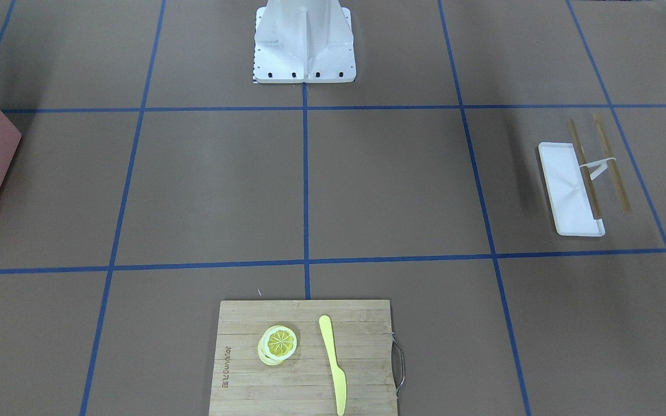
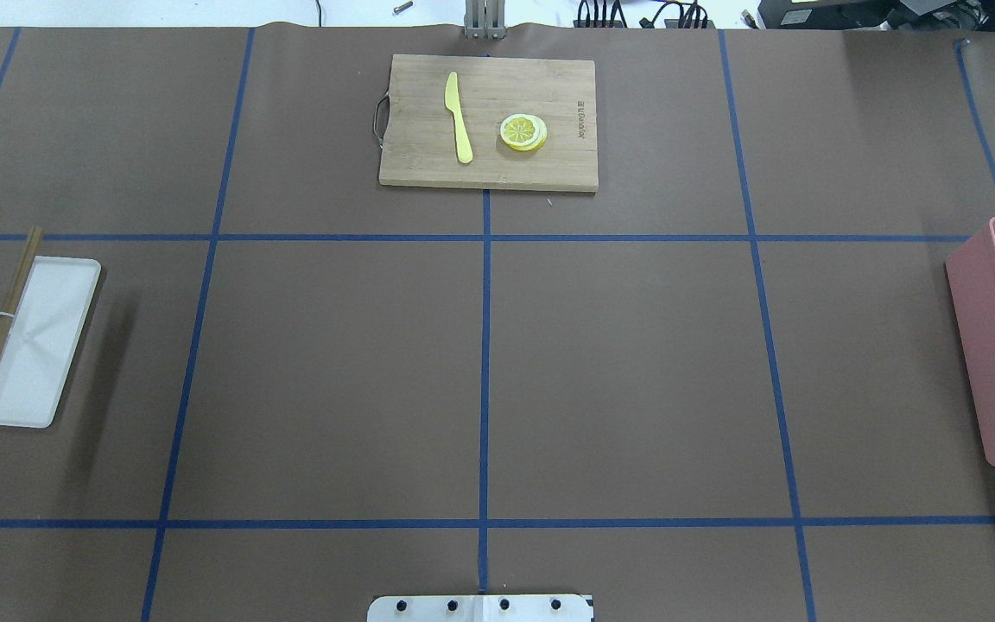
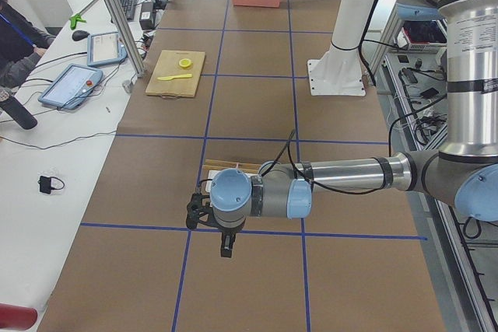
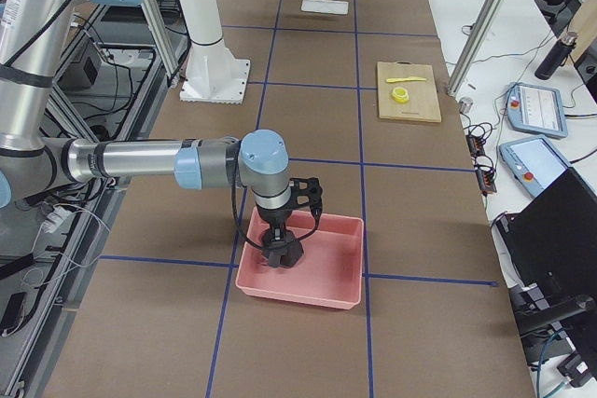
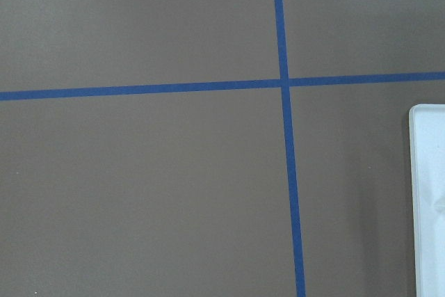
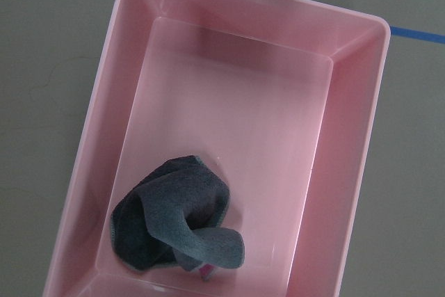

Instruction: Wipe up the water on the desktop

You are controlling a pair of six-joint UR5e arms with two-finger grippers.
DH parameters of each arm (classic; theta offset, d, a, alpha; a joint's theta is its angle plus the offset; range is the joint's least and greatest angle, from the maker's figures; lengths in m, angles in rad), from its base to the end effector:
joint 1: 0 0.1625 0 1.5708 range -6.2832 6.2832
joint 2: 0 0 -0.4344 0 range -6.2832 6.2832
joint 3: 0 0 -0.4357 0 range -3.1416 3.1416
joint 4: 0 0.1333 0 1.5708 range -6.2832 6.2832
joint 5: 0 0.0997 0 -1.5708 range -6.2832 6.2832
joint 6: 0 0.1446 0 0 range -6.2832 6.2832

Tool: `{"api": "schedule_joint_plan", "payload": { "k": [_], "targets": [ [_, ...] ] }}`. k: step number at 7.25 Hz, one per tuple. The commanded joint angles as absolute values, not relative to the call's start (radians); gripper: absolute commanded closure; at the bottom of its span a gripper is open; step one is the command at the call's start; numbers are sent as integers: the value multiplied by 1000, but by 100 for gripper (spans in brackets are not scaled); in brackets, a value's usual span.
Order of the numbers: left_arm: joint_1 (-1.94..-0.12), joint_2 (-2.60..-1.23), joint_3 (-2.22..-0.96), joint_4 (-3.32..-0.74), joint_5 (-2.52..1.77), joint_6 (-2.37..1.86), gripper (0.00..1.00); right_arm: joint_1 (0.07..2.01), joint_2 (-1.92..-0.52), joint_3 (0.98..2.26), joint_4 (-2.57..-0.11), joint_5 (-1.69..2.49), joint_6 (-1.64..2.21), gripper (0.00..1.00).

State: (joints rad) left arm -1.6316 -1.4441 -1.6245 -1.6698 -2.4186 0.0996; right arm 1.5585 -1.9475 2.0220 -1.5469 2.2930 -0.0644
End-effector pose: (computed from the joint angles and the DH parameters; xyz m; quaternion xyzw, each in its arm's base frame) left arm -0.0541 -0.4794 0.7182 0.0448 0.4090 0.0230 0.9111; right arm 0.0330 -0.3850 0.6322 0.0552 -0.3516 -0.0532 0.9330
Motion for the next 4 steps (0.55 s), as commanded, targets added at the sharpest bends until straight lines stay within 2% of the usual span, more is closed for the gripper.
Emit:
{"api": "schedule_joint_plan", "payload": {
  "k": [1, 4],
  "targets": [
    [-1582, -1444, -1629, -1652, -2399, 121, 2, 1559, -1947, 2017, -1562, 2290, -64, 0],
    [-1597, -1442, -1629, -1632, -2381, 172, 2, 1554, -1937, 1993, -1583, 2238, -66, 0]
  ]
}}
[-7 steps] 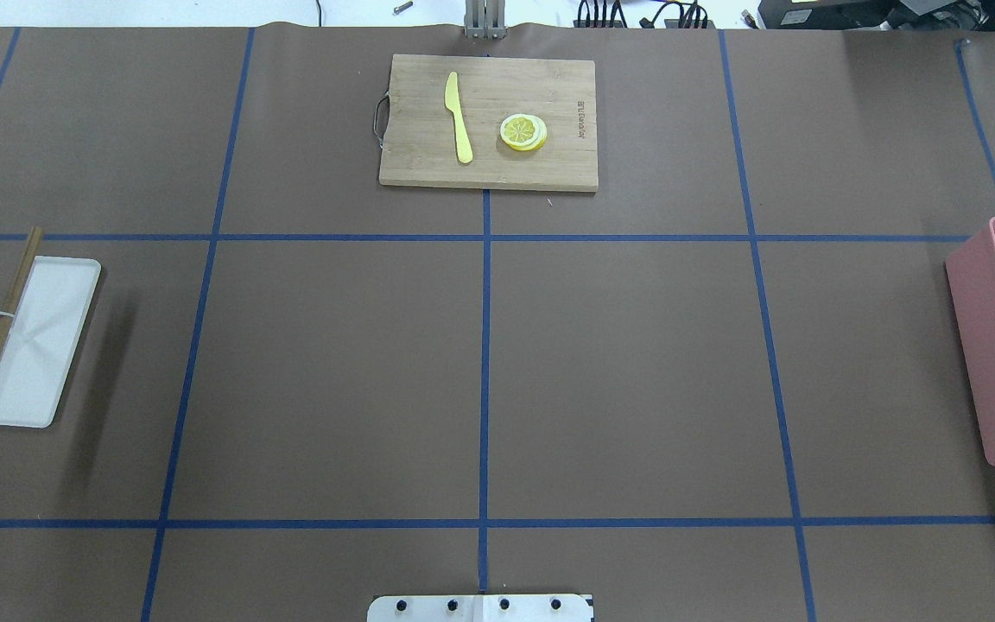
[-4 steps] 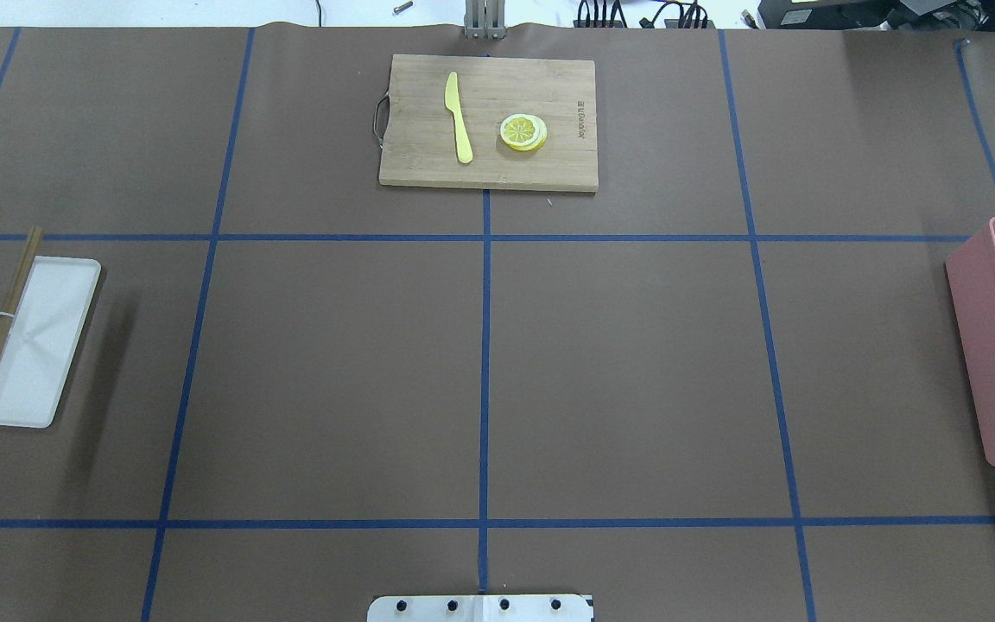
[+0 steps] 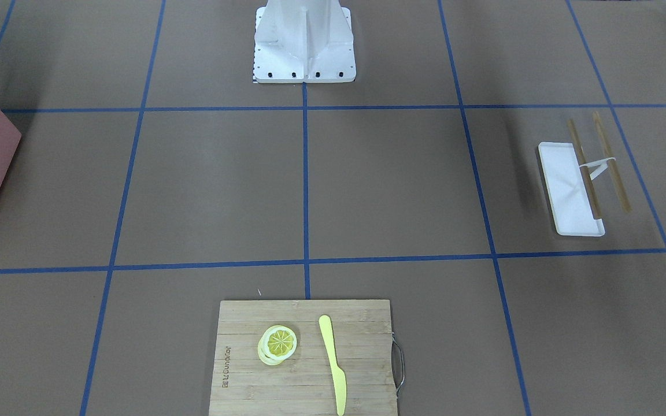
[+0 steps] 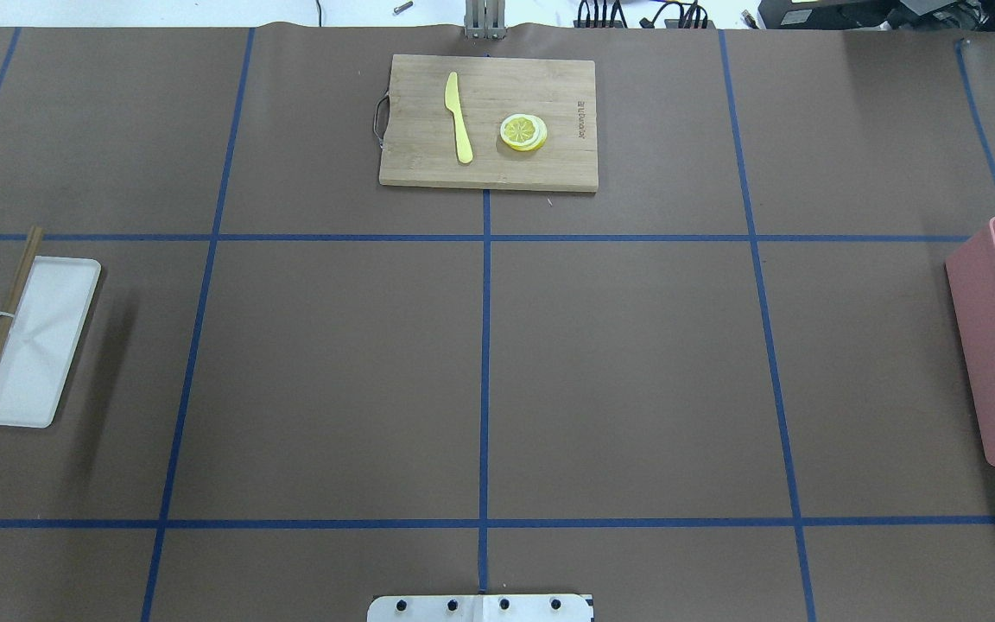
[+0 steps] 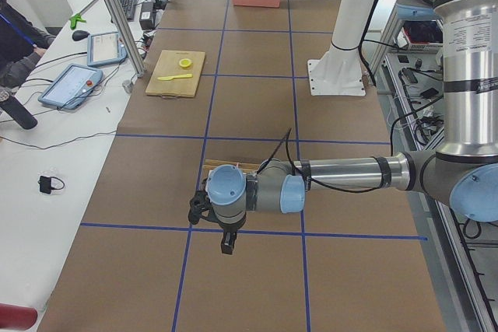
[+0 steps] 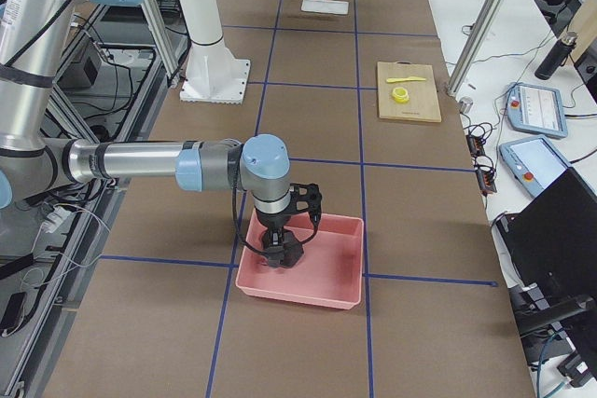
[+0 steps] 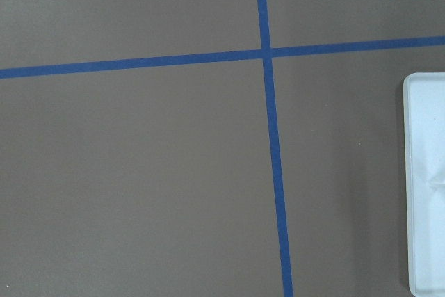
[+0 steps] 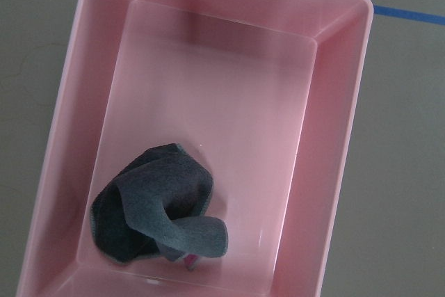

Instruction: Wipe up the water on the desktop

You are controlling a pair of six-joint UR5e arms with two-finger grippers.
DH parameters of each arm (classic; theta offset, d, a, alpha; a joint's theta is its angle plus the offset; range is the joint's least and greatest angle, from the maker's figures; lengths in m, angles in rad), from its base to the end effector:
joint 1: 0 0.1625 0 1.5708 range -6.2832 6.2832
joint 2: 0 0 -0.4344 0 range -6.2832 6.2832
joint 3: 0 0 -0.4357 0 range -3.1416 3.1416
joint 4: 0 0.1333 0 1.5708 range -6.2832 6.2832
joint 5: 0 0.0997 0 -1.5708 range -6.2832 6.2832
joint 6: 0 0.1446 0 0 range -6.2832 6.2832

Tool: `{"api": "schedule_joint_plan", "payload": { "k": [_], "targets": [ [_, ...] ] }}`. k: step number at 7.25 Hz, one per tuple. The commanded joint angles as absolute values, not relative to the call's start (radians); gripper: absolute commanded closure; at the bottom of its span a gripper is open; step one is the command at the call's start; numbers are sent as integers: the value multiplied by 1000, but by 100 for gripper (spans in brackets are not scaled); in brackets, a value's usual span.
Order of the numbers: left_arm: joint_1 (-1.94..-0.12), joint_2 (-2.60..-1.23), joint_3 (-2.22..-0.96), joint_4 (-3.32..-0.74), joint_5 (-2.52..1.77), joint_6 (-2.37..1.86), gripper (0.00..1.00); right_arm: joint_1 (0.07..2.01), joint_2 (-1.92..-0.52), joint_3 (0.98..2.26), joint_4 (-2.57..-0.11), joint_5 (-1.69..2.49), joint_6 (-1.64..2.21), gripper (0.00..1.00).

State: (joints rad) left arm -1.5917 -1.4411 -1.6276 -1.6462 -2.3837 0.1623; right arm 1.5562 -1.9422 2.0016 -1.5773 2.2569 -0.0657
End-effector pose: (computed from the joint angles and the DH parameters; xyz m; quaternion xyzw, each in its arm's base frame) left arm -0.0383 -0.4776 0.7241 0.0373 0.3936 0.0654 0.9162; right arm 0.0361 -0.3833 0.6479 0.0335 -0.3355 -0.0467 0.9403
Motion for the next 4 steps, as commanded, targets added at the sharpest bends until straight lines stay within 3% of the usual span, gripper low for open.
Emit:
{"api": "schedule_joint_plan", "payload": {
  "k": [1, 4],
  "targets": [
    [-1598, -1442, -1650, -1606, -2381, 172, 2, 1546, -1916, 1962, -1585, 2237, -64, 0],
    [-1600, -1434, -1671, -1592, -2379, 179, 2, 1546, -1870, 1916, -1572, 2269, 14, 0]
  ]
}}
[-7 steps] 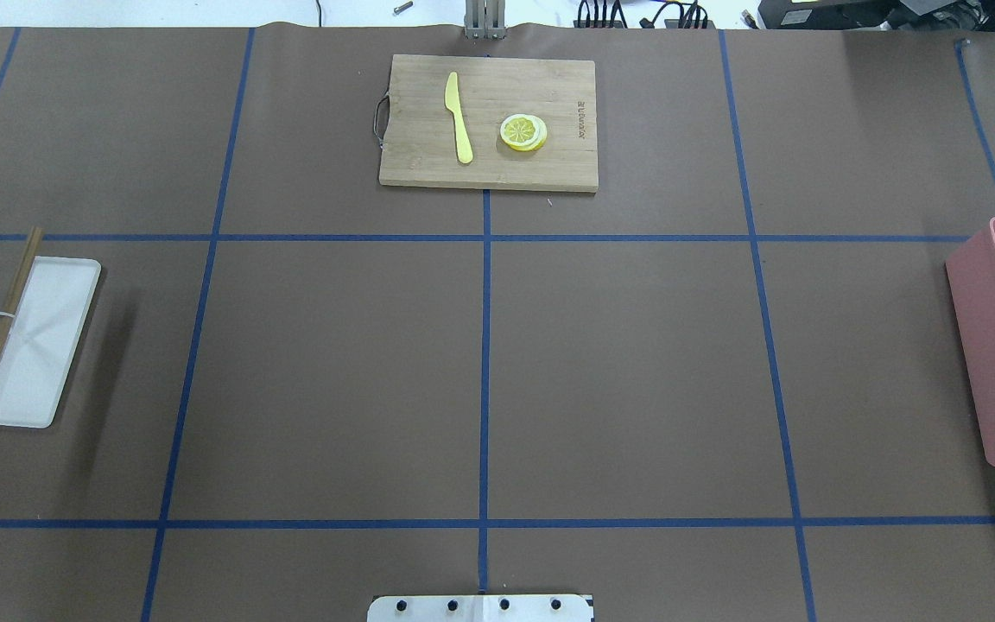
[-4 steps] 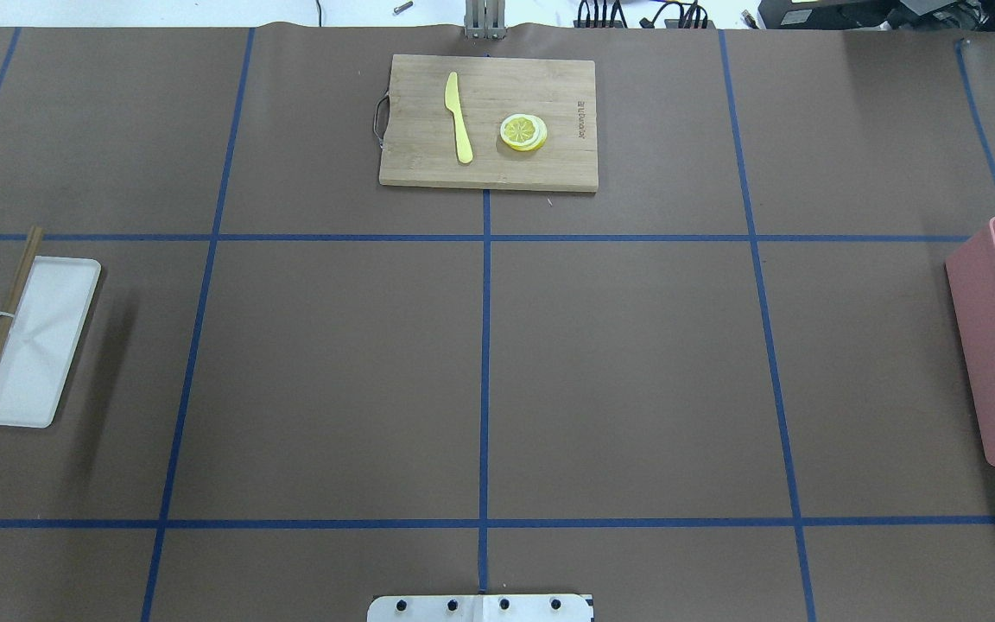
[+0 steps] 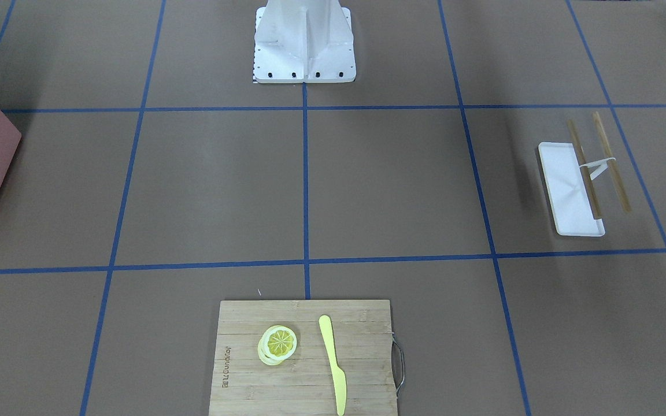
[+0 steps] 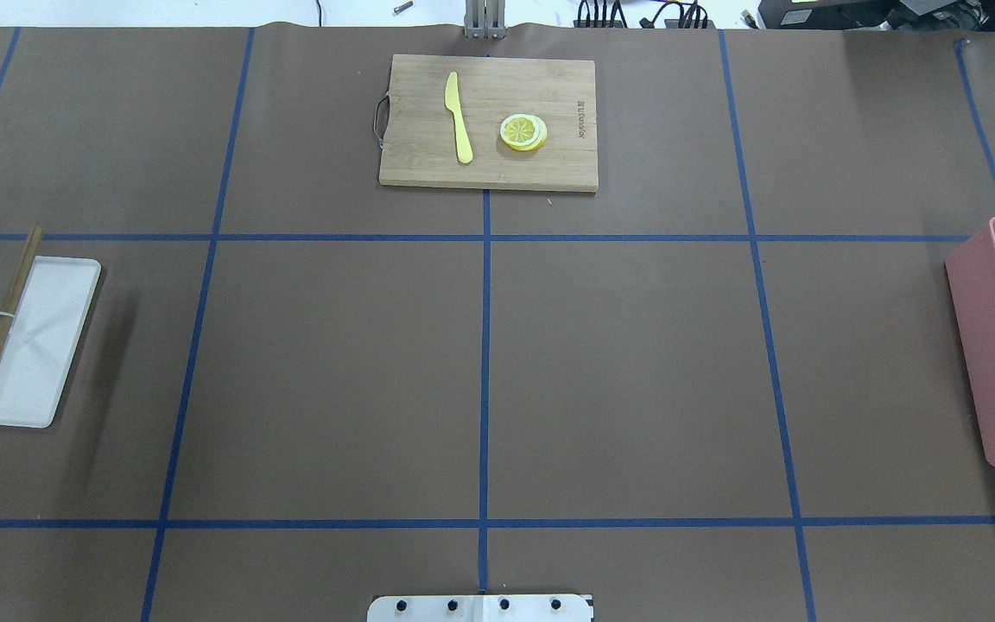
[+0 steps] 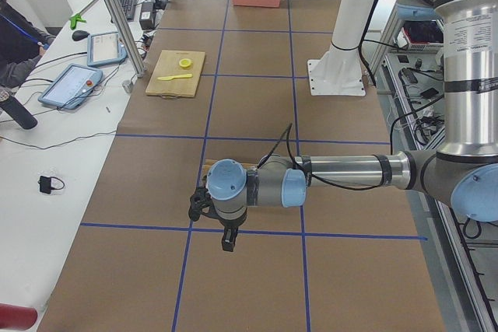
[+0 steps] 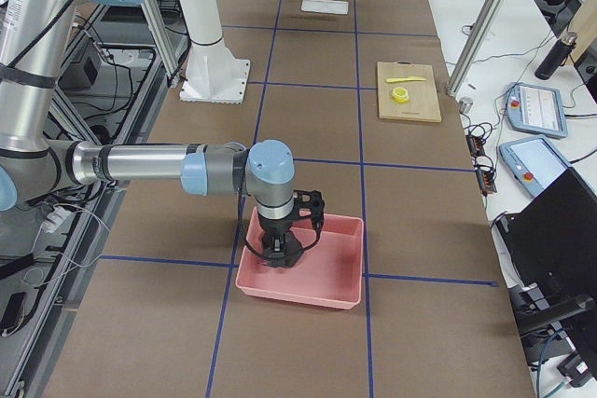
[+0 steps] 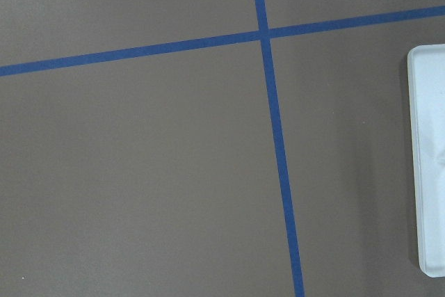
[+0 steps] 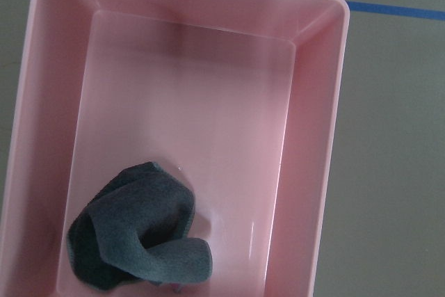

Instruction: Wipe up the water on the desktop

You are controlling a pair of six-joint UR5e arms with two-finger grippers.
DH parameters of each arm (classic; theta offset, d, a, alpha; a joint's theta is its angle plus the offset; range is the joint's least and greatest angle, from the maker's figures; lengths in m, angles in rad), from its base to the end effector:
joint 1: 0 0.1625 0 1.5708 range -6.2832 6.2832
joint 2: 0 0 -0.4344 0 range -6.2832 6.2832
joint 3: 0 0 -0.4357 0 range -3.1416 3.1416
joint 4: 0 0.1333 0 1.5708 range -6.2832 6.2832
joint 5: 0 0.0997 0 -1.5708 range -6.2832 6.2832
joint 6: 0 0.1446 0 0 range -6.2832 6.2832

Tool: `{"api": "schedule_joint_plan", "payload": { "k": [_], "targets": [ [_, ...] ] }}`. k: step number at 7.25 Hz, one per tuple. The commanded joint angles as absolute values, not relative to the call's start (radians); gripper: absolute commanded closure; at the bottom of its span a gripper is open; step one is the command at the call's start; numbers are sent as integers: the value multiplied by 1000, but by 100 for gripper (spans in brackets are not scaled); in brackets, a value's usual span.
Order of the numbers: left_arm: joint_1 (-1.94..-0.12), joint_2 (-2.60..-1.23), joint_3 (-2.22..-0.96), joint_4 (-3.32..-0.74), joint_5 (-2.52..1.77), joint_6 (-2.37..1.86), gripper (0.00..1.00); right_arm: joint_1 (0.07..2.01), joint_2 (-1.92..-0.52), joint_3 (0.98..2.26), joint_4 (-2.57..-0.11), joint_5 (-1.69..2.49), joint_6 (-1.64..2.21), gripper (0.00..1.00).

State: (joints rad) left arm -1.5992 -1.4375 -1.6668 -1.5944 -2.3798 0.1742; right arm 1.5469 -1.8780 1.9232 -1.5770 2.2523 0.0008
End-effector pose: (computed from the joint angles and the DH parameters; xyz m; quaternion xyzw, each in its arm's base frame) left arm -0.0422 -0.4750 0.7105 0.0335 0.3922 0.0643 0.9170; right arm 0.0325 -0.4088 0.6652 0.0142 -0.3343 -0.0174 0.9422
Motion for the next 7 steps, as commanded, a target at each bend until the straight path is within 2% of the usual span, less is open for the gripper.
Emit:
{"api": "schedule_joint_plan", "payload": {
  "k": [1, 7],
  "targets": [
    [-1603, -1428, -1666, -1592, -2381, 179, 2, 1548, -1870, 1919, -1572, 2288, 11, 0],
    [-1601, -1407, -1648, -1608, -2387, 178, 2, 1546, -1868, 1951, -1572, 2298, 9, 0]
  ]
}}
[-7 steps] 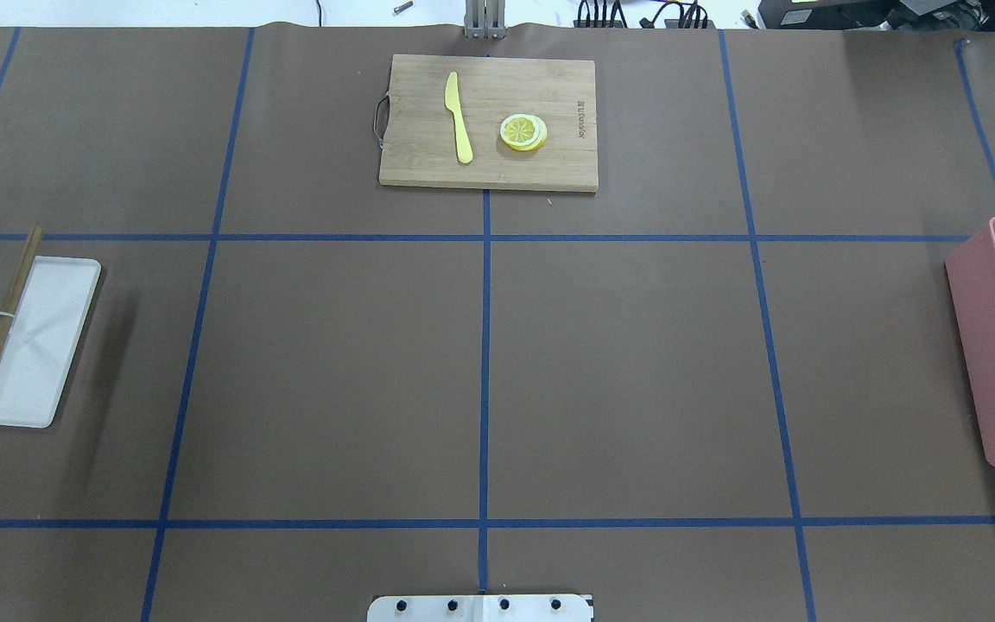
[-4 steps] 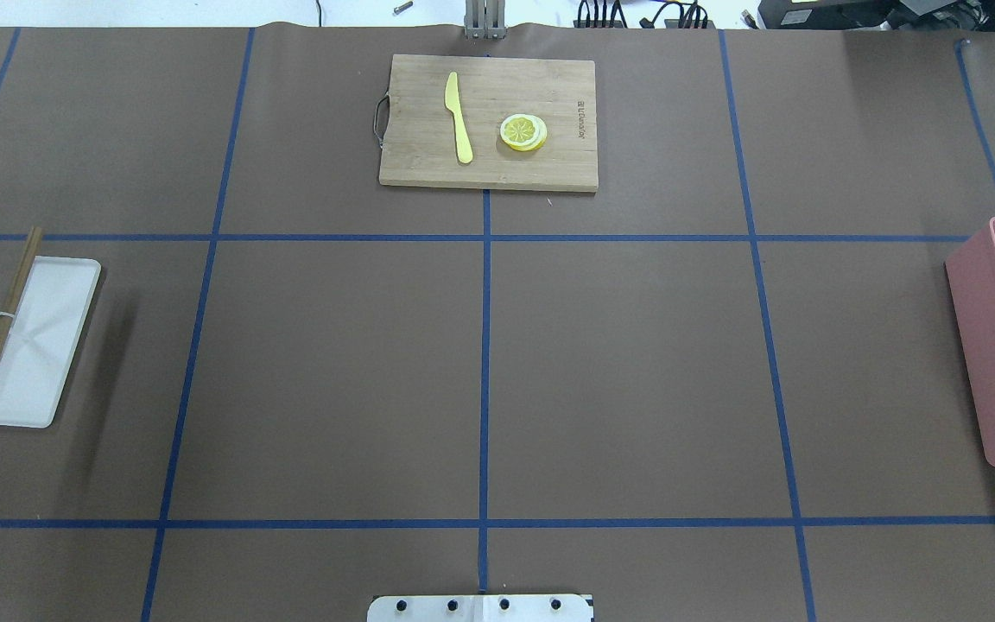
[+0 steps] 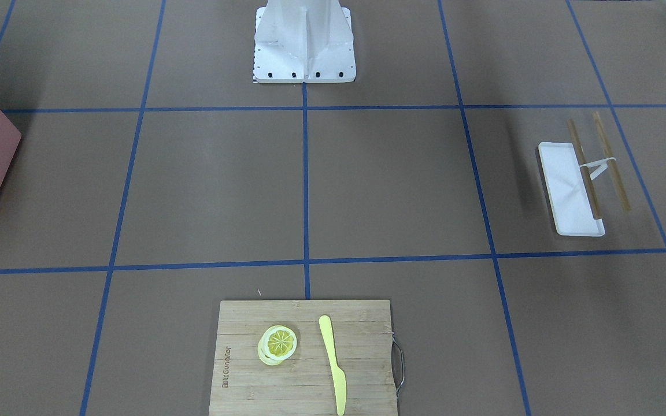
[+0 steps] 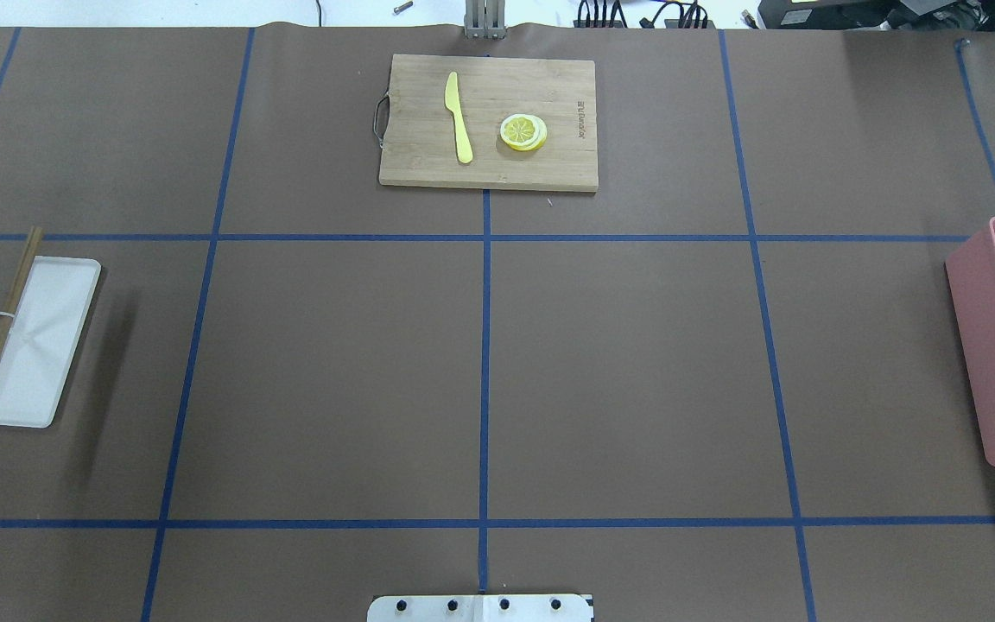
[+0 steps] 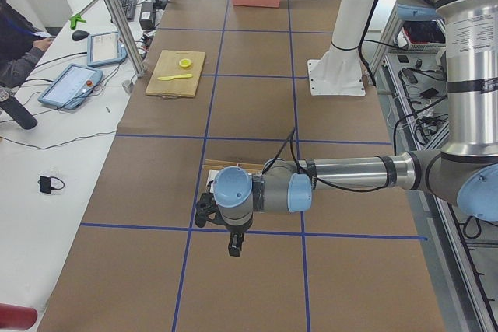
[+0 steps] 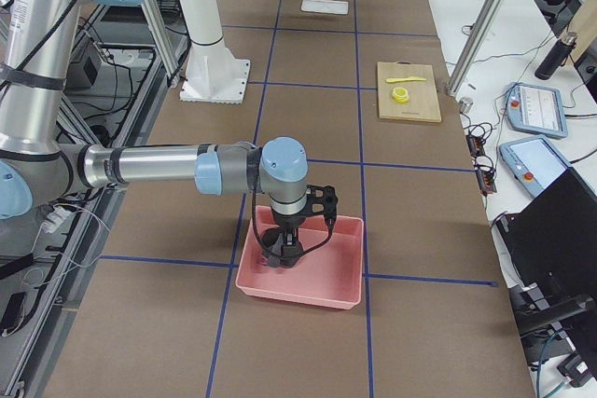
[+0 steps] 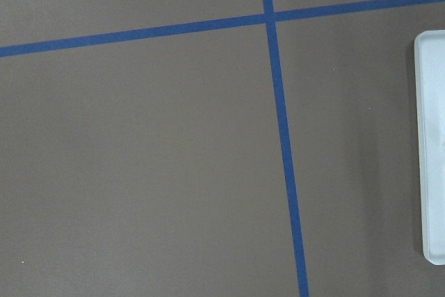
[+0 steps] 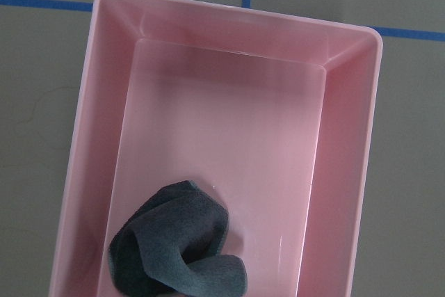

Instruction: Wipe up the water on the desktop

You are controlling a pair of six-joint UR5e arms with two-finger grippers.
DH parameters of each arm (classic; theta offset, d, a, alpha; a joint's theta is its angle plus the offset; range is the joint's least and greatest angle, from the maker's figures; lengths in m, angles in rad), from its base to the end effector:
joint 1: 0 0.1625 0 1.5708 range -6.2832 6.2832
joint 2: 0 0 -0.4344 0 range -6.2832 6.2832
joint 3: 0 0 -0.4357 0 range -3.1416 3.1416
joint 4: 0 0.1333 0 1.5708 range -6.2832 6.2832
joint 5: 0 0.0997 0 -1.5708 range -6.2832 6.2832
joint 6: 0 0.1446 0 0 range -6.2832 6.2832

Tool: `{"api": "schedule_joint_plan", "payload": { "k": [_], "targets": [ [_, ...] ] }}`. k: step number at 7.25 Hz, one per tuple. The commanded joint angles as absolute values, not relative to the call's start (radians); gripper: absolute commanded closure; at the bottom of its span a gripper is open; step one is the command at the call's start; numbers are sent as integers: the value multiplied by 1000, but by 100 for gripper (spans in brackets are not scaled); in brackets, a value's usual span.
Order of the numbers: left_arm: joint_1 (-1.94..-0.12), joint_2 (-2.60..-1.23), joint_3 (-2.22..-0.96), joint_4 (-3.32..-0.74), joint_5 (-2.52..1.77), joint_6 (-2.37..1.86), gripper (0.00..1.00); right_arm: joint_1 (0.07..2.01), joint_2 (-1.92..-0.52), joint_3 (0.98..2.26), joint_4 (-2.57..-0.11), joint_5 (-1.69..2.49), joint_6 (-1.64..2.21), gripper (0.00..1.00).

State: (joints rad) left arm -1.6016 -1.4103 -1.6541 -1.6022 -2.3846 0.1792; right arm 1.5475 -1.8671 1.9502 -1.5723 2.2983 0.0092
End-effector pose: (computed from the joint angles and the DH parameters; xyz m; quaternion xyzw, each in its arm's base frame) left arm -0.0423 -0.4589 0.7287 0.0206 0.3957 0.0590 0.9163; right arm 0.0275 -0.4163 0.6413 0.0323 -0.3561 -0.0211 0.9337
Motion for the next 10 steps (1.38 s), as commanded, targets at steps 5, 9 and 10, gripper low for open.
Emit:
{"api": "schedule_joint_plan", "payload": {
  "k": [5, 9, 10],
  "targets": [
    [-1601, -1405, -1640, -1603, -2388, 175, 2, 1548, -1870, 1974, -1572, 2341, 9, 0],
    [-1600, -1405, -1640, -1605, -2388, 172, 2, 1546, -1870, 1991, -1572, 2341, 9, 0],
    [-1601, -1405, -1640, -1605, -2388, 172, 2, 1546, -1870, 1993, -1572, 2341, 9, 0]
  ]
}}
